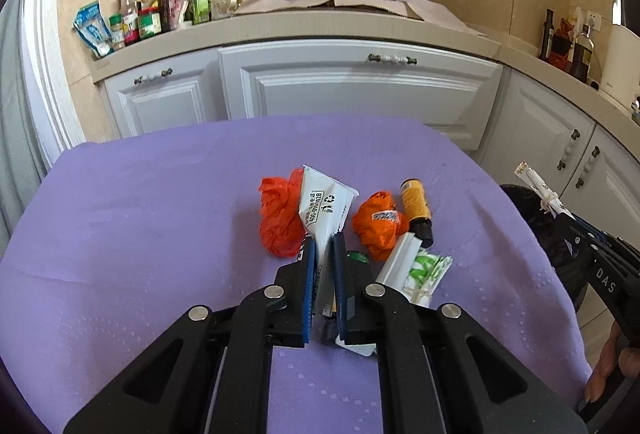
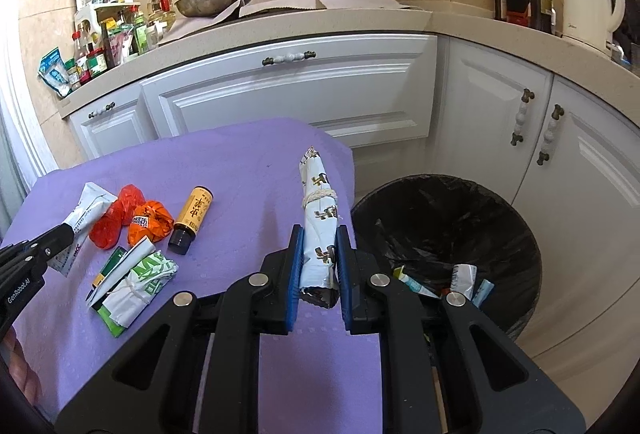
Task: Collect trash
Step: 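Carry both tubes over the bin with both grippers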
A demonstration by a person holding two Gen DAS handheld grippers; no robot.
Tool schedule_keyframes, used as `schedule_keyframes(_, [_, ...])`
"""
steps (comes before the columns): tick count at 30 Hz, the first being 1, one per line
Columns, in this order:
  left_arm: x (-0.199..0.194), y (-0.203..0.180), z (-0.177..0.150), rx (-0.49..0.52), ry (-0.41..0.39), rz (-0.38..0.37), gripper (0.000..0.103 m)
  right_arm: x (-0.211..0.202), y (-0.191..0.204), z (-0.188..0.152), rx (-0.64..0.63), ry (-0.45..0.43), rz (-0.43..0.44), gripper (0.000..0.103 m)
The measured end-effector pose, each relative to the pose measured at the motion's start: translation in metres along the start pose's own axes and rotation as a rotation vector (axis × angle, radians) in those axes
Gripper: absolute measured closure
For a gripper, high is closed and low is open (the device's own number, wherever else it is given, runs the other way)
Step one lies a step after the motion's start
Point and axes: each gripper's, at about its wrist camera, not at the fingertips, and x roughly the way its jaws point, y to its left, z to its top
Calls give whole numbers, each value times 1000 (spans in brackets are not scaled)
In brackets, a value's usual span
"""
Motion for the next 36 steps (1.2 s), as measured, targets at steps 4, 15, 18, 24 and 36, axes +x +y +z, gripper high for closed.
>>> schedule_keyframes(4, [-5,-9,3,7,-18,-18,93,-10,-8,2,9,-20,-17,87])
schedule_keyframes(15, [-10,-70,10,71,-53,-138,94,-30,-47,3,52,-57,-106,87])
schedule_keyframes(18, [-8,-93,10,102,-62,-168,94,-34,-61,2,69,-63,-134,87])
schedule_keyframes(24, [-3,-130,9,139,-65,-216,94,-36,-86,-3,101,-66,-180,87])
schedule_keyframes(36, [15,-181,5,198,-47,-239,94,-24,-118,-12,135,-49,-218,87])
